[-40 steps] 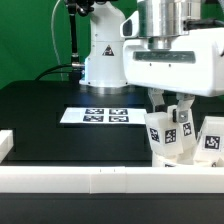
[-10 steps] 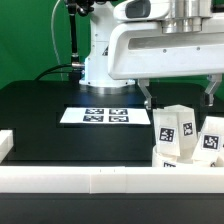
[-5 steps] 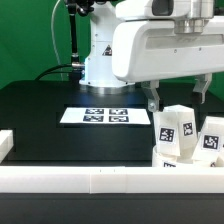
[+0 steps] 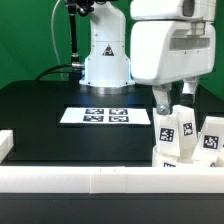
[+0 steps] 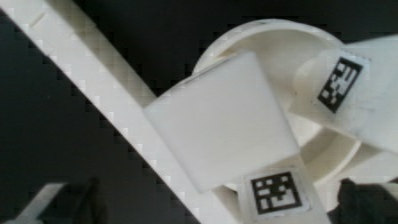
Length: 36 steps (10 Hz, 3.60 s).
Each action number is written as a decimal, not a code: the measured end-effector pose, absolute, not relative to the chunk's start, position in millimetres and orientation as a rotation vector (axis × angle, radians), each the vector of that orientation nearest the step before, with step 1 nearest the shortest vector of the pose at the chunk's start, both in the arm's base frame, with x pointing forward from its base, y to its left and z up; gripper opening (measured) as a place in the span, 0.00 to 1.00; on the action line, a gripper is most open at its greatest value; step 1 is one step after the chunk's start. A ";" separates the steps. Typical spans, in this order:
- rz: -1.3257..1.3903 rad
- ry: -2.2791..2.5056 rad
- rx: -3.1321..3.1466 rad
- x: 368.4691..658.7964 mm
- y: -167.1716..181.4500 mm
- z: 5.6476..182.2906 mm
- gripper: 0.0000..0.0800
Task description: Assemble stool
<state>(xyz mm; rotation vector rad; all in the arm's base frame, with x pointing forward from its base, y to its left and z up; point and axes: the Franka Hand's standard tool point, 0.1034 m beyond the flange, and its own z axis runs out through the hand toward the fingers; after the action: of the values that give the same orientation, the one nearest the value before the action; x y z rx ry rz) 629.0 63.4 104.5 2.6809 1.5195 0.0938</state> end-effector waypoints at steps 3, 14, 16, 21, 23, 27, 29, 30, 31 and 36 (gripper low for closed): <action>0.043 1.791 2.474 626.8 61.8 97.8 0.81; 0.013 1.838 2.434 623.7 60.0 88.6 0.42; 0.017 1.768 2.486 623.7 59.8 88.6 0.42; 0.014 1.060 2.878 621.5 58.8 87.7 0.42; 0.021 0.877 2.940 621.5 58.9 87.6 0.42; 0.043 0.270 3.076 620.6 59.1 86.7 0.42; 0.053 -0.135 3.105 620.6 59.9 86.6 0.42; 0.055 -0.339 3.097 620.4 60.2 86.4 0.42; 0.068 -0.516 3.082 621.0 60.3 86.1 0.42; 0.073 -0.995 2.989 622.0 62.1 86.2 0.42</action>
Offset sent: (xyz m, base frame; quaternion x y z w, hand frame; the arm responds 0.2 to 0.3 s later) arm 0.0010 0.0071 -0.0070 0.0173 -0.0068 -0.1596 0.9870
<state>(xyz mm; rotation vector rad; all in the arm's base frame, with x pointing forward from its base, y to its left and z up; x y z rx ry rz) 622.0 62.1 86.2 2.9894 -0.9953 0.0734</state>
